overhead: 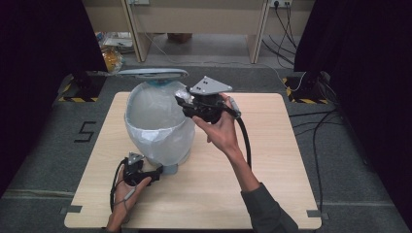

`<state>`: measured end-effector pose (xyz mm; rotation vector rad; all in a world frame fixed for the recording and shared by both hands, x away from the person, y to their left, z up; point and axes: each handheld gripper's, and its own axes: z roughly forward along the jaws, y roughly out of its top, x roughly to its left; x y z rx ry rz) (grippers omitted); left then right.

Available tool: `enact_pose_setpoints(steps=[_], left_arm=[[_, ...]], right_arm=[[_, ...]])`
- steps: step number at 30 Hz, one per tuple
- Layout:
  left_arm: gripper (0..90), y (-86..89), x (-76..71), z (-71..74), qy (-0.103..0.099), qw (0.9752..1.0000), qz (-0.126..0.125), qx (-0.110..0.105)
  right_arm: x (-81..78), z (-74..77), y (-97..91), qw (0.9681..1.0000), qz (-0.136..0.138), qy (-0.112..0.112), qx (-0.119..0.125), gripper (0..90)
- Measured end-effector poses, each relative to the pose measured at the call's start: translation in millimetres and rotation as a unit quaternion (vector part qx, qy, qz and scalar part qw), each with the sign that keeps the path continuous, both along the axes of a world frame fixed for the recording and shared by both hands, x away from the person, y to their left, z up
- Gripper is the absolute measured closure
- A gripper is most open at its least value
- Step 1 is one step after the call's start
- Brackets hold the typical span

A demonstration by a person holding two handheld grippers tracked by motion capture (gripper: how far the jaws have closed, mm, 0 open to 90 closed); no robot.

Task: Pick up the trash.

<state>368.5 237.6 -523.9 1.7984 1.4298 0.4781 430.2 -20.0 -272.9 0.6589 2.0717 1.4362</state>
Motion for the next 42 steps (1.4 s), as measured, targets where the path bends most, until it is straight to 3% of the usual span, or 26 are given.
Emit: enact_pose_setpoints(steps=[18, 42], left_arm=[[8.5, 0.1, 0.1, -0.1, 0.000, 1.0000, -0.001, 0.000], [8.5, 0.1, 0.1, 0.0, 0.000, 1.0000, -0.001, 0.000]], right_arm=[[7.0, -6.2, 35.3, 0.9997, 0.021, 0.012, -0.004, 55.4], [14.3, -11.4, 43.4, 0.9996, 0.019, 0.019, -0.005, 55.4]])
